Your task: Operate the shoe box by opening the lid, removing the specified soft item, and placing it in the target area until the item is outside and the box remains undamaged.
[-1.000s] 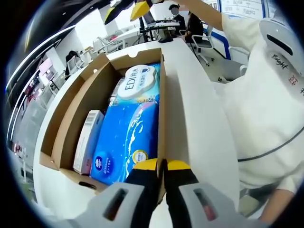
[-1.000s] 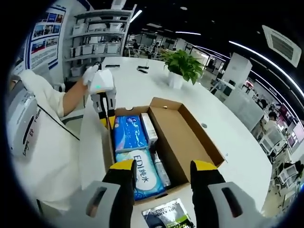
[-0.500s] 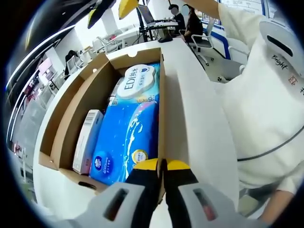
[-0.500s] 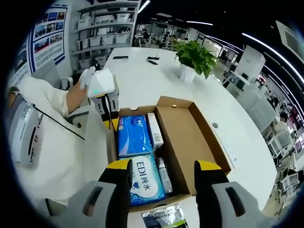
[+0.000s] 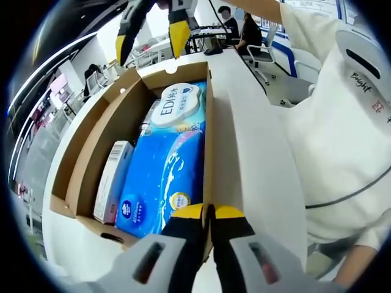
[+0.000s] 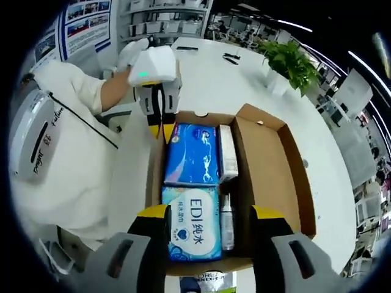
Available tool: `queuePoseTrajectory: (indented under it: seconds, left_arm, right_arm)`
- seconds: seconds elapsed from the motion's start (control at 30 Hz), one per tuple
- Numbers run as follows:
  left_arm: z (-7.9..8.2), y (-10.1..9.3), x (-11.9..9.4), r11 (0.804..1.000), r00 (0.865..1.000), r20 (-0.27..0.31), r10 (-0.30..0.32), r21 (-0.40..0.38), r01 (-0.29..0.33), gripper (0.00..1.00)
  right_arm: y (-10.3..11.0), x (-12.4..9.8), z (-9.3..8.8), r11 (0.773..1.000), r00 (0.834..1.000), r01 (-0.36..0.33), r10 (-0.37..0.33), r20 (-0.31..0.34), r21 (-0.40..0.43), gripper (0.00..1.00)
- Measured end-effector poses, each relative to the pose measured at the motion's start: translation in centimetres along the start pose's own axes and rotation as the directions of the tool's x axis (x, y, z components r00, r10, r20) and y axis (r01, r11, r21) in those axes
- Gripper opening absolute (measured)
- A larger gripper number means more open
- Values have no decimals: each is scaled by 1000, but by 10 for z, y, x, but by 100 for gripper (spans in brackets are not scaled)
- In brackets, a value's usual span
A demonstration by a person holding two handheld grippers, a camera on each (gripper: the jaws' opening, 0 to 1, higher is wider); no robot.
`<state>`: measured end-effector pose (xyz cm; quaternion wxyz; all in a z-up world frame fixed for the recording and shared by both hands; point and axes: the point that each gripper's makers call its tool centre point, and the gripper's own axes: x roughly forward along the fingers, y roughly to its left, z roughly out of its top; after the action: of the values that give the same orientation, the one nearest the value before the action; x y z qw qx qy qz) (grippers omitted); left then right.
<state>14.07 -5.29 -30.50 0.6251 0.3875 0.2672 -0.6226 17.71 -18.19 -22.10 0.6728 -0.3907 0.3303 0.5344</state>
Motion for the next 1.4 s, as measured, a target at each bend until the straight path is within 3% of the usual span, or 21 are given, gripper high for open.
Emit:
queuePoseTrajectory:
  seconds: [0.1,0.13,0.3,0.4,0.57,0.67,0.87,1.0,1.13,1.4]
  left_arm:
    - [0,0,0,1000,1000,-1,-1,-1,1,3]
    - [0,0,0,1000,1000,-2,-1,-1,1,3]
    - [0,0,0,1000,1000,0,0,3,0,3]
    - [0,1,0,1000,1000,0,0,-1,0,3]
    - [-1,1,0,1000,1000,0,1,-1,-1,3]
    - [-1,1,0,1000,1000,-1,0,0,0,3]
    - [-1,1,0,1000,1000,1,-2,-2,2,3]
    - [-1,1,-1,1000,1000,2,0,2,0,3]
    - [-1,1,-1,1000,1000,6,1,0,-1,3]
    - [0,1,-1,1000,1000,15,-1,-6,1,3]
  right_arm:
    - [-4,11,-2,1000,1000,-11,10,-27,-13,56]
    - [-2,13,-8,999,996,-41,42,-79,12,57]
    - [-4,17,-5,998,989,-60,57,-139,-17,58]
    - [-3,18,0,997,988,-81,79,-135,-7,57]
    - [-4,23,-12,997,980,-79,77,-184,-3,58]
    - [4,24,-11,994,979,-108,110,-170,20,60]
    - [2,26,-19,995,977,-101,103,-186,21,61]
    - [9,36,-32,990,965,-139,142,-221,29,63]
    - [8,43,-32,988,966,-147,152,-207,40,64]
    - [10,54,-40,985,950,-171,171,-261,21,63]
